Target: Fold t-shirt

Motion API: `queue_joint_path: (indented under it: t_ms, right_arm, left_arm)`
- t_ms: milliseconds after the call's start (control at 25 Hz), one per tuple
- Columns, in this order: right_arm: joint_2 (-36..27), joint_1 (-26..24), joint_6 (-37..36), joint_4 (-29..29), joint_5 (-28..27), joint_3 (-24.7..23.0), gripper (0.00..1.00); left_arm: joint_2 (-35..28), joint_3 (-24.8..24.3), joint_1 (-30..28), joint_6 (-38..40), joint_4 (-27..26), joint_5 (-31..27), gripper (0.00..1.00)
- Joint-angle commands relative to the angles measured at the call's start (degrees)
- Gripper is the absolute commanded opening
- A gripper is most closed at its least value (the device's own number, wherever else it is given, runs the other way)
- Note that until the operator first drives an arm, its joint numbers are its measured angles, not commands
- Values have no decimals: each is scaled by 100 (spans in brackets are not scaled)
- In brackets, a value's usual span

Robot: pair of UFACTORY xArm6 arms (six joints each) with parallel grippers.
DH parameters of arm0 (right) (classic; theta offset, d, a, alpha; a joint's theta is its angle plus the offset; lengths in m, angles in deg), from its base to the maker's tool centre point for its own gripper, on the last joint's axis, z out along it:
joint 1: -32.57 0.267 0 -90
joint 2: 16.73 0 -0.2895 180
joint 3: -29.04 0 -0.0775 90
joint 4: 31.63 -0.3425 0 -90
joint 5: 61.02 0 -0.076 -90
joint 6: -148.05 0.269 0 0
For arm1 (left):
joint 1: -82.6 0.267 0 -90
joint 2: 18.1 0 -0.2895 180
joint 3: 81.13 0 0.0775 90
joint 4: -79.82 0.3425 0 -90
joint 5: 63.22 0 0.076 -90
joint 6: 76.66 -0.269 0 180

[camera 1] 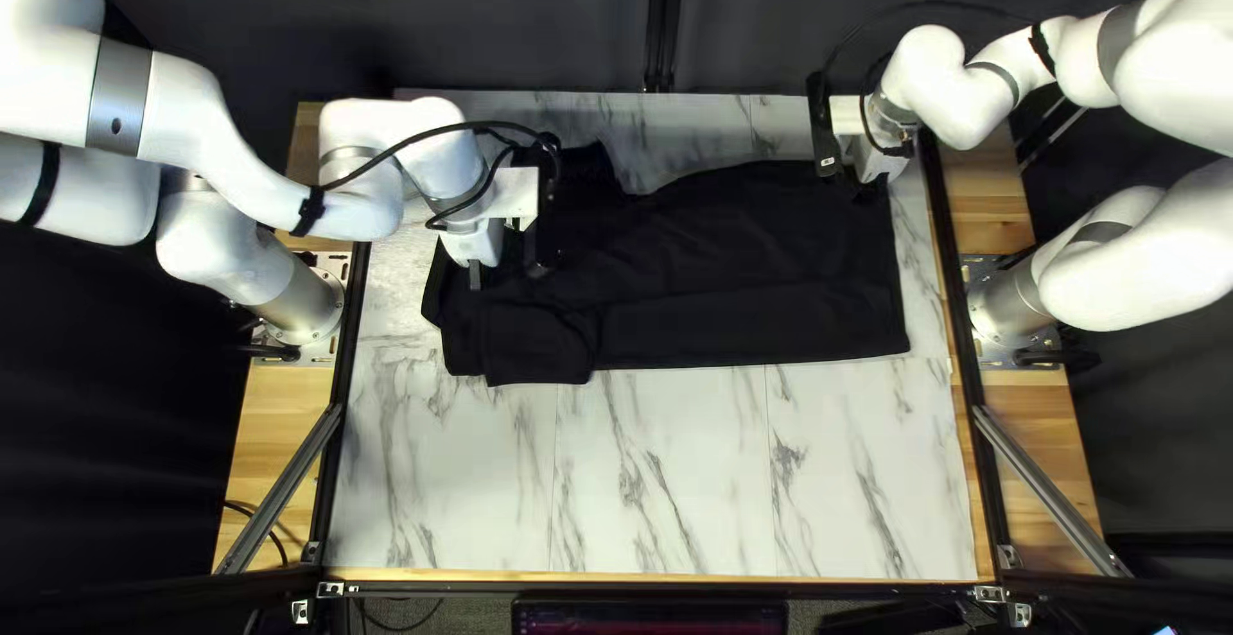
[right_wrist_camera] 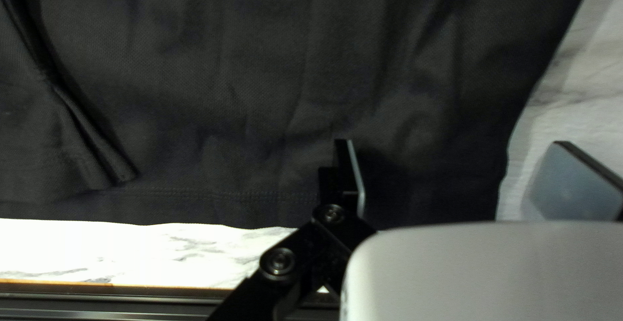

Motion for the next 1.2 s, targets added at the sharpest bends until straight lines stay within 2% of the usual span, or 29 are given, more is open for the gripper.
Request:
queue_joint_path:
  t_ms: [40, 280, 520, 720, 920, 1200]
  right_arm:
    - [-71, 36, 24, 5, -55, -8, 0]
    - [-128, 10, -52, -43, 1, -80, 0]
    - [-1066, 326, 361, 59, -590, -261, 0]
    - [-1509, 618, 791, 253, -822, -365, 0]
    - [-1693, 812, 1017, 340, -887, -416, 0]
    - [-1639, 776, 969, 385, -730, -483, 0]
  left_arm:
    - [0, 0, 0, 0, 0, 0, 100]
    - [0, 0, 0, 0, 0, 0, 100]
    - [0, 0, 0, 0, 0, 0, 100]
    - [0, 0, 0, 0, 0, 0, 100]
    - [0, 0, 0, 0, 0, 0, 100]
    - [0, 0, 0, 0, 0, 0, 100]
